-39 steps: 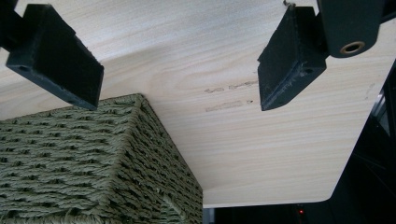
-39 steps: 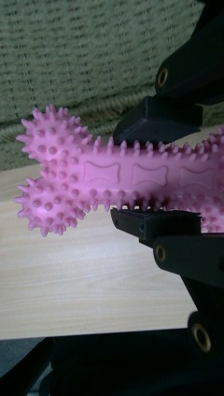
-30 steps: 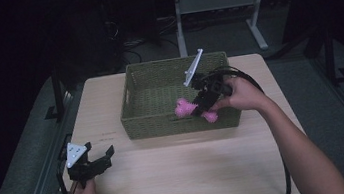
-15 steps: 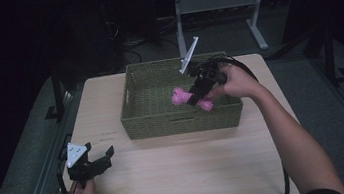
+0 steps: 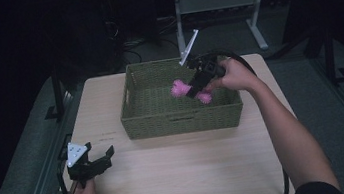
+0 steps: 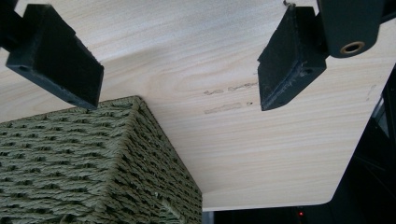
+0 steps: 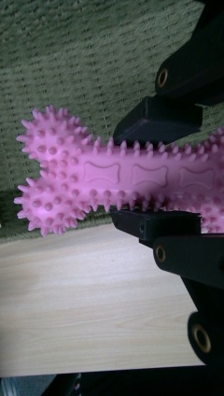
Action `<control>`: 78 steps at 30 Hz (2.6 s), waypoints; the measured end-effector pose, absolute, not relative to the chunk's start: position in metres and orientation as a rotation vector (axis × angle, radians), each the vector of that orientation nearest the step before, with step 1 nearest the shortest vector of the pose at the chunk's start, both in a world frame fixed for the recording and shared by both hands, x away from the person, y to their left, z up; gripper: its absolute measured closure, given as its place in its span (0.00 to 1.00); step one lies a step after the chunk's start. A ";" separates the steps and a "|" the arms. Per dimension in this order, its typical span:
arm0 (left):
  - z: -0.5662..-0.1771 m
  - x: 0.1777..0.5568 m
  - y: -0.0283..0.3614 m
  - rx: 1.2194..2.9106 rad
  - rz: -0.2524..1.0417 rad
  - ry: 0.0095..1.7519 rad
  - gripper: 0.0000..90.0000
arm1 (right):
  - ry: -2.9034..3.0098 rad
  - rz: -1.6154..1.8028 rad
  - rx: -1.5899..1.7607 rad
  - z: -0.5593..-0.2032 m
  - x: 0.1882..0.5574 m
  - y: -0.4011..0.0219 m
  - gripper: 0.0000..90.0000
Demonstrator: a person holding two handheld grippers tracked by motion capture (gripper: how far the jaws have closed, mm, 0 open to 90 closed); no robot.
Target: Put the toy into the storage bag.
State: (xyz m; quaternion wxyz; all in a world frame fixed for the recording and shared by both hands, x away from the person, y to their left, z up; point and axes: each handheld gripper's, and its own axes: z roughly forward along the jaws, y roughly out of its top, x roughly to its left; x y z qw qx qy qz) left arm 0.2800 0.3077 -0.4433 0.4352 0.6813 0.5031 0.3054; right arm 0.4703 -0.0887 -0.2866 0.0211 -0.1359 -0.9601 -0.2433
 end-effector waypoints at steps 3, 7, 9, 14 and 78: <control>-0.443 0.280 0.308 1.694 0.760 1.255 0.15 | -2.983 -0.758 -0.443 -0.285 0.475 -0.090 0.65; -0.444 0.281 0.307 1.697 0.756 1.254 0.15 | -2.973 -0.770 -0.461 -0.287 0.480 -0.092 0.65; -0.444 0.281 0.307 1.699 0.753 1.253 0.15 | -2.966 -0.764 -0.473 -0.289 0.483 -0.093 0.65; -0.444 0.284 0.305 1.698 0.760 1.248 0.15 | -2.970 -0.737 -0.508 -0.297 0.489 -0.095 0.65; -0.447 0.288 0.305 1.713 0.756 1.258 0.15 | -2.861 -0.618 -0.588 -0.367 0.510 -0.092 0.64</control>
